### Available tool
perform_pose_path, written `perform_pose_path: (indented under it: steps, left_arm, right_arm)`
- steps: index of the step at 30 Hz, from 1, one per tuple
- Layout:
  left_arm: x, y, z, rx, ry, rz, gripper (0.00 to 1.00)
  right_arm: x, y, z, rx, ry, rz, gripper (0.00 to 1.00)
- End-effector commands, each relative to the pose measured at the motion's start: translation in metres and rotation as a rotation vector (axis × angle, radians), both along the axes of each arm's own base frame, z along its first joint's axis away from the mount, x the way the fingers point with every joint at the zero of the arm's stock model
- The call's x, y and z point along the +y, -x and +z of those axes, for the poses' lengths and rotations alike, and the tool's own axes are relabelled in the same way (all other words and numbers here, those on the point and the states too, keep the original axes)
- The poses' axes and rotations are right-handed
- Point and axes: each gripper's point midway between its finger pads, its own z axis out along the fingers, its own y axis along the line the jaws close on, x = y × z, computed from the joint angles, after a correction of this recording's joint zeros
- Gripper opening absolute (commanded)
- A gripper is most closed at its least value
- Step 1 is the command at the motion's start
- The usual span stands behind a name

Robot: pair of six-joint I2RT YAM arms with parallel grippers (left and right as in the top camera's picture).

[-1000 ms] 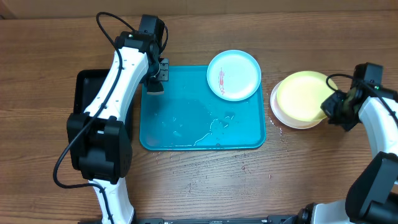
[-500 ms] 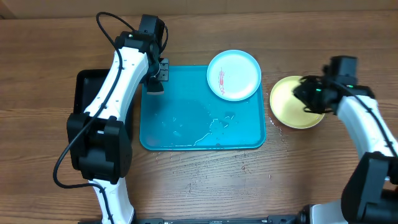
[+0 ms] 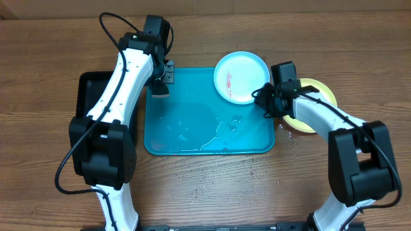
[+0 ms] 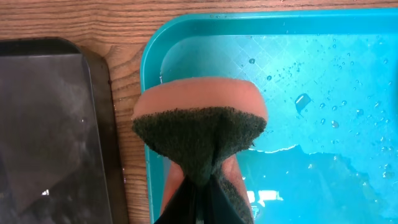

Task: Clean dirty plates on tray and stack at the side
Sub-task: 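Release the yellow-green plate and withdraw the right gripper, then drag the light-blue plate to the tray center and grip its rim with the right gripper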

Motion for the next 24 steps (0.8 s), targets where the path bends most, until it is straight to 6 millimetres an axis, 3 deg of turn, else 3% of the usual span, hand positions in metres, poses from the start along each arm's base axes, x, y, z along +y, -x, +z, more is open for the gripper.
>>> perform_pose_path:
  steps: [1,4,10,13,15,18,20,24]
  left_arm:
    - [-0.002,-0.003,0.001,-0.008,0.011,0.015,0.04]
    - [-0.002,-0.003,0.001,-0.009,0.011,0.015,0.04]
    - [-0.002,-0.003,0.001,-0.009,0.011,0.015,0.04]
    - [-0.002,-0.003,0.001,-0.009,0.011,0.015,0.04]
    - [-0.002,-0.003,0.001,-0.009,0.011,0.015,0.04]
    - [-0.002,-0.004,0.001,-0.012,0.011,0.015,0.04]
    - [-0.002,-0.004,0.001,-0.014,0.012,0.015,0.04]
    - [-0.002,-0.004,0.001,-0.013,0.012,0.015,0.04]
  right_arm:
    - [0.007,-0.008,0.004,-0.041,0.014,0.014,0.33]
    - [0.016,-0.009,0.006,-0.065,0.024,0.06,0.27]
    - [0.03,0.006,0.001,-0.029,0.04,0.122,0.04]
    - [0.054,0.023,0.0,0.023,-0.037,0.192,0.04]
    - [0.084,0.042,0.004,0.06,-0.142,0.315,0.04]
    - [0.104,0.057,0.006,0.079,-0.176,0.398,0.04]
    - [0.11,0.06,0.006,0.064,-0.164,0.45,0.15]
    - [0.11,0.053,0.013,0.008,-0.111,0.545,0.46]
